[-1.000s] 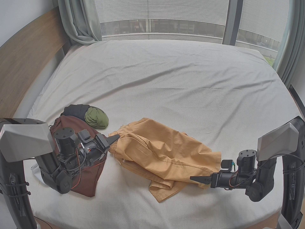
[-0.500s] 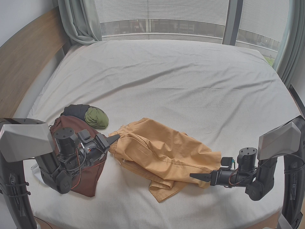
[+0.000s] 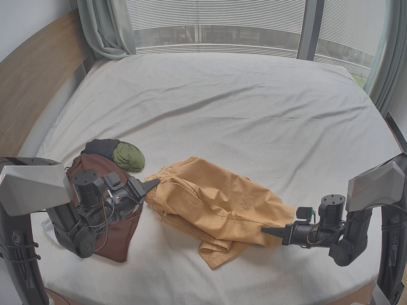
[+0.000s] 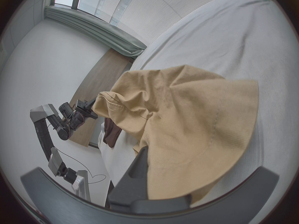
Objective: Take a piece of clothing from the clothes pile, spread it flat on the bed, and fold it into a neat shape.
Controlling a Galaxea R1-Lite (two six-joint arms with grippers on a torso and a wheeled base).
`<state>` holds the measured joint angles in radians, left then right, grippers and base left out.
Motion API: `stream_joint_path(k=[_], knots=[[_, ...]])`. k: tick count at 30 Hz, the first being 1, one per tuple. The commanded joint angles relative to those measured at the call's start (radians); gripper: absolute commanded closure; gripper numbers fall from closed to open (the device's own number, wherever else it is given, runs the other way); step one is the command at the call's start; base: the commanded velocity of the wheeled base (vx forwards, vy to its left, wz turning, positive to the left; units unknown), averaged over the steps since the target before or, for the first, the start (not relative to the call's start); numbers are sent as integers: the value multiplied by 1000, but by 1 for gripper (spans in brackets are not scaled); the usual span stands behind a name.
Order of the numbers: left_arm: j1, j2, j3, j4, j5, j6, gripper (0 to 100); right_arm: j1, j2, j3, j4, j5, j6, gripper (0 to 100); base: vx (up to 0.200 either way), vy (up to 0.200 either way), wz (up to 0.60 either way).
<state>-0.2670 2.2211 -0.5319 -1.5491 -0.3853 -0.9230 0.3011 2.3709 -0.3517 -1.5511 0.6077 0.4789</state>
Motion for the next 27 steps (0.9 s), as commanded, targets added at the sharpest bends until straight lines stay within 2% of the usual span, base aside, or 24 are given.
stream_joint_path(k=[1,15,20,24,27], knots=[[-1,-11,9,0,-1,0,100,0,-84,19,2,0,1,100,0,0,0],[0,-129,73,0,-37,12,100,-7,-283,43,6,1,46,100,0,0,0],[0,-149,76,0,-41,64,100,-10,-344,45,8,4,52,100,0,0,0],[0,-156,84,0,-40,119,100,-14,-412,50,8,6,89,100,0,0,0],[0,-181,93,0,-41,121,100,-39,-438,45,8,7,104,100,0,0,0]])
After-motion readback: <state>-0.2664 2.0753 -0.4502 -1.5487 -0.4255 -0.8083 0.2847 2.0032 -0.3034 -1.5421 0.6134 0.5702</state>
